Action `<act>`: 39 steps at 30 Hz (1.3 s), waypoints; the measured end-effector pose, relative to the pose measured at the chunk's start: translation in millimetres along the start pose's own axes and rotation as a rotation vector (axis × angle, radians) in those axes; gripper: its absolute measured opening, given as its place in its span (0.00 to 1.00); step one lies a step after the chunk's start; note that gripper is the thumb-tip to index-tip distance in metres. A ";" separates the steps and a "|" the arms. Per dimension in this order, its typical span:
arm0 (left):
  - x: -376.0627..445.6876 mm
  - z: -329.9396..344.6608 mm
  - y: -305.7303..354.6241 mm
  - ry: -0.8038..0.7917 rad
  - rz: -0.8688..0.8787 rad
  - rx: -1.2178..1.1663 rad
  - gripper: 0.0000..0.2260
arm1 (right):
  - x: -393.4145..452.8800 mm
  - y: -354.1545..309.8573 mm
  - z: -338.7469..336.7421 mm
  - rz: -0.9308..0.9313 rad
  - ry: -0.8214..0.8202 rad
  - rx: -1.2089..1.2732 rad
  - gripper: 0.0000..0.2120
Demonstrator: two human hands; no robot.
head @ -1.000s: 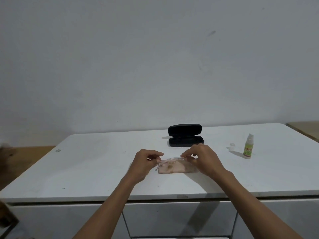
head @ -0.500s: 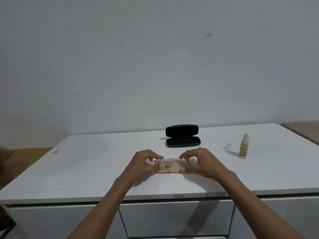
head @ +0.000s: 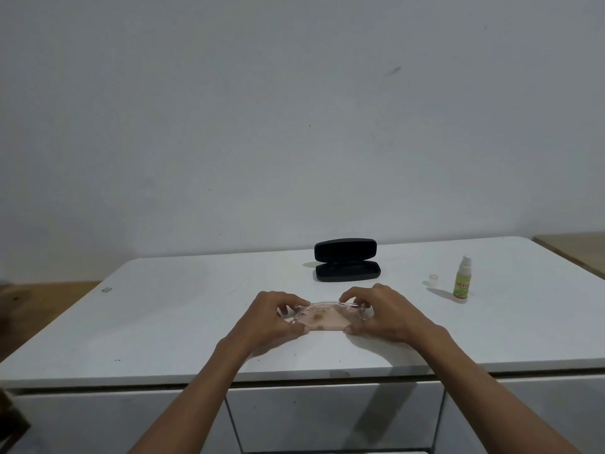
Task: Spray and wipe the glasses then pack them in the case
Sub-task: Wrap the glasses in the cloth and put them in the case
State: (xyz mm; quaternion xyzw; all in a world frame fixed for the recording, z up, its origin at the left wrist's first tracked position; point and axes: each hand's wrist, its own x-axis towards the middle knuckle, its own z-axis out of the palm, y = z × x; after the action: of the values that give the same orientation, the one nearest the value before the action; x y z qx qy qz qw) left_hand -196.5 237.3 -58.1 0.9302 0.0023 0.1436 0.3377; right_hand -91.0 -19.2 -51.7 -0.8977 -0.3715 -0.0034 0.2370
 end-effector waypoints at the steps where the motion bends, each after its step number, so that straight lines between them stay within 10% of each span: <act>1: -0.3 1.5 -0.3 0.011 -0.005 0.008 0.20 | -0.3 0.5 0.8 -0.006 0.009 0.003 0.29; 27: 141.2 49.2 6.1 0.201 -0.071 -0.312 0.19 | 99.0 73.6 -28.6 0.037 0.260 0.010 0.25; 39: 140.6 59.1 -12.8 0.171 0.043 -0.100 0.17 | 111.4 81.6 -20.1 -0.014 0.196 0.035 0.13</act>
State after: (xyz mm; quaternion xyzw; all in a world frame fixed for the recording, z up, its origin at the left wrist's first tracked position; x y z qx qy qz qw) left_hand -44.6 224.3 -72.0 0.8965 0.0040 0.2296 0.3789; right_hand 47.6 -3.6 -48.0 -0.8861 -0.3530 -0.0864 0.2878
